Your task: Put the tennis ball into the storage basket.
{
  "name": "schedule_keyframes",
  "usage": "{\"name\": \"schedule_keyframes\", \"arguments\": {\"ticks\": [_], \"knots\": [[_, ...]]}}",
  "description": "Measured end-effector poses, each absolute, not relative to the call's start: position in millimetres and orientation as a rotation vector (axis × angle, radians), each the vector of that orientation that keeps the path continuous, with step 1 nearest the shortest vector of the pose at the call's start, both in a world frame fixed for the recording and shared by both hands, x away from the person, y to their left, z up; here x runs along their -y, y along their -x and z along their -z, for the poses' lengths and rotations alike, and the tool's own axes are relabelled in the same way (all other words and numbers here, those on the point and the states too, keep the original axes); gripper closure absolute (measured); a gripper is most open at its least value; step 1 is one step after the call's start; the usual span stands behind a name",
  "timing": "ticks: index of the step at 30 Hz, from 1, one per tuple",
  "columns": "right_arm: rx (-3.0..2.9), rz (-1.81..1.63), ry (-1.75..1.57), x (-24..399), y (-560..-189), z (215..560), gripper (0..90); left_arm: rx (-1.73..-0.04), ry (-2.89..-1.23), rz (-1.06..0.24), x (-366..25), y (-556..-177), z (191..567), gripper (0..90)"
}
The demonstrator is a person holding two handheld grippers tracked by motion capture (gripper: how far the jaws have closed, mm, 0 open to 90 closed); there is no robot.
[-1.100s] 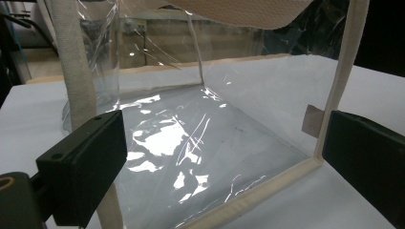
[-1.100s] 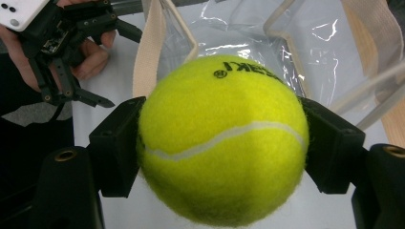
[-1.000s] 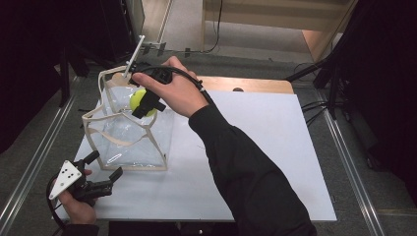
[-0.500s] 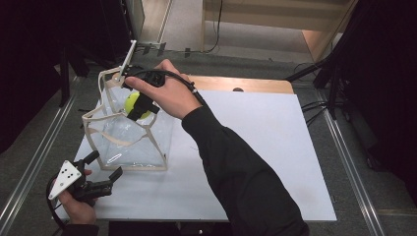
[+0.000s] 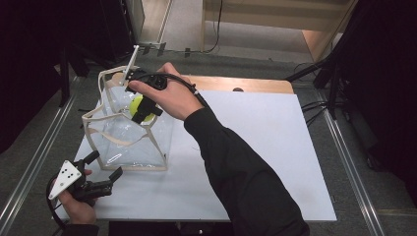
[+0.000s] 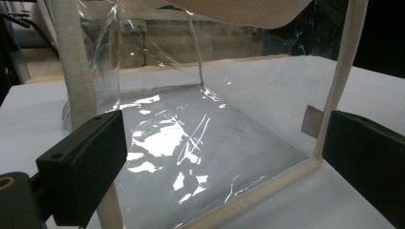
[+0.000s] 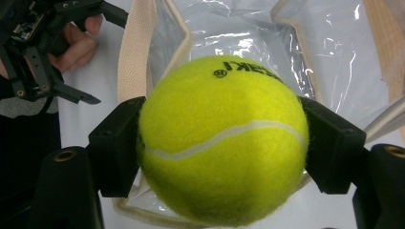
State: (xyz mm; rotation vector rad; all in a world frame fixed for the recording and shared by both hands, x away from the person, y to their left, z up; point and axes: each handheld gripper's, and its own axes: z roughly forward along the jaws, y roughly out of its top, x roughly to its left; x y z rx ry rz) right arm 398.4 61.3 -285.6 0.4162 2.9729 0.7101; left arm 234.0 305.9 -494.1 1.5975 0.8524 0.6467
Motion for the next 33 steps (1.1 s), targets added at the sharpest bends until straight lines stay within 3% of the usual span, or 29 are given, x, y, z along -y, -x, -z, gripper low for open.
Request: {"name": "schedule_keyframes", "arguments": {"ticks": [6, 10, 22, 25, 33], "knots": [[-2.949, -0.708, -0.414, -59.5, -397.1, 285.0, 21.7, -0.852, -1.597, -0.646, -305.9, -234.0, 494.1, 1.3], [-2.947, -0.750, -0.427, -56.6, -396.0, 280.8, 12.3, -0.852, -1.597, -0.646, -305.8, -234.0, 494.1, 1.3], [-2.868, -0.809, -0.504, -32.6, -392.5, 276.2, 8.1, -0.852, -1.599, -0.646, -305.9, -234.1, 494.1, 1.3], [-2.863, -0.815, -0.517, -25.0, -392.0, 276.5, 0.0, -0.854, -1.599, -0.645, -305.7, -234.1, 494.1, 1.3], [-2.830, -0.855, -0.574, -3.6, -387.3, 276.6, 0.0, -0.853, -1.601, -0.647, -305.7, -234.1, 494.1, 1.3]]}}
